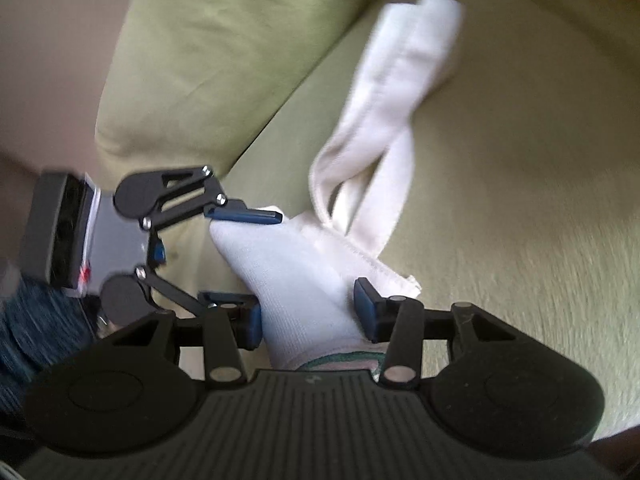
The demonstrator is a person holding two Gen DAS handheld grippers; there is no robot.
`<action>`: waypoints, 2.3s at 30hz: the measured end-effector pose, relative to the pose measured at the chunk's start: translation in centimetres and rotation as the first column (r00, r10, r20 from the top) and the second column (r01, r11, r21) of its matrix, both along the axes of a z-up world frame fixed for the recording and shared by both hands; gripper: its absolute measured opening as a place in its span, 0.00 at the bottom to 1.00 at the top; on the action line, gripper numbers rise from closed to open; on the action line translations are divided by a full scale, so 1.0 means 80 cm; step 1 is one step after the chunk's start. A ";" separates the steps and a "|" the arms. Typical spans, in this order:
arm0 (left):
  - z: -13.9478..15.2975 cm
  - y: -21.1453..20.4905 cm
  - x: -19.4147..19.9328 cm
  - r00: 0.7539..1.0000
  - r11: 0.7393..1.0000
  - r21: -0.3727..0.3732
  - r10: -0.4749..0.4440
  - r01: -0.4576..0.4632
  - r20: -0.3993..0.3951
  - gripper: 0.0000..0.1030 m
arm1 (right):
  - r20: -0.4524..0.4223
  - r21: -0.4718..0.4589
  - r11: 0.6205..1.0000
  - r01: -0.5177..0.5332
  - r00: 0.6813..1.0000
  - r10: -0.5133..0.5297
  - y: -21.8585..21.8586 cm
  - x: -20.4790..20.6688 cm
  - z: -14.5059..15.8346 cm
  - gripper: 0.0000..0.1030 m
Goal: Fold shopping bag
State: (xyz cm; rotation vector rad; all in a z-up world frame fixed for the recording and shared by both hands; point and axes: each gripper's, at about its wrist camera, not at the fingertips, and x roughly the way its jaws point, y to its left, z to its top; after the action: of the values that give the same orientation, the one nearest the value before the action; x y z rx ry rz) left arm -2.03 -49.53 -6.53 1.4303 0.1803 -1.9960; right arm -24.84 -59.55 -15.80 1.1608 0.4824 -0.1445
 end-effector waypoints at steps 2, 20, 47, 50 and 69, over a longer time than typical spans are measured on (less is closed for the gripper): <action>-0.003 -0.006 0.001 1.000 1.000 0.001 0.002 -0.002 -0.002 0.58 | -0.006 0.046 0.999 0.011 1.000 -0.011 -0.007 0.000 -0.005 0.39; 0.037 0.014 0.007 0.998 0.978 -0.199 0.049 -0.057 -0.044 0.49 | -0.113 0.082 0.991 0.110 0.989 -0.100 -0.031 0.013 -0.017 0.42; -0.018 -0.008 -0.002 0.983 0.939 -0.307 0.111 -0.152 -0.147 0.50 | -0.198 -0.947 0.319 -0.028 0.835 -0.513 0.203 0.102 0.017 0.10; -0.003 0.000 0.000 0.990 0.933 -0.335 0.110 -0.133 -0.089 0.50 | -0.195 -0.957 0.288 -0.046 0.835 -0.515 0.208 0.114 0.010 0.06; -0.010 -0.026 0.023 0.961 0.937 -0.219 0.253 -0.271 -0.109 0.22 | -0.185 -0.899 0.436 0.027 0.881 -0.436 0.174 0.090 0.021 0.04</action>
State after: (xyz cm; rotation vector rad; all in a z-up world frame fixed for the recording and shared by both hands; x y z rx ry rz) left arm -0.16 -51.63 -7.29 1.1177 0.1572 -1.7894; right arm -17.62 -45.64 -14.09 0.1084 0.4898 -0.8158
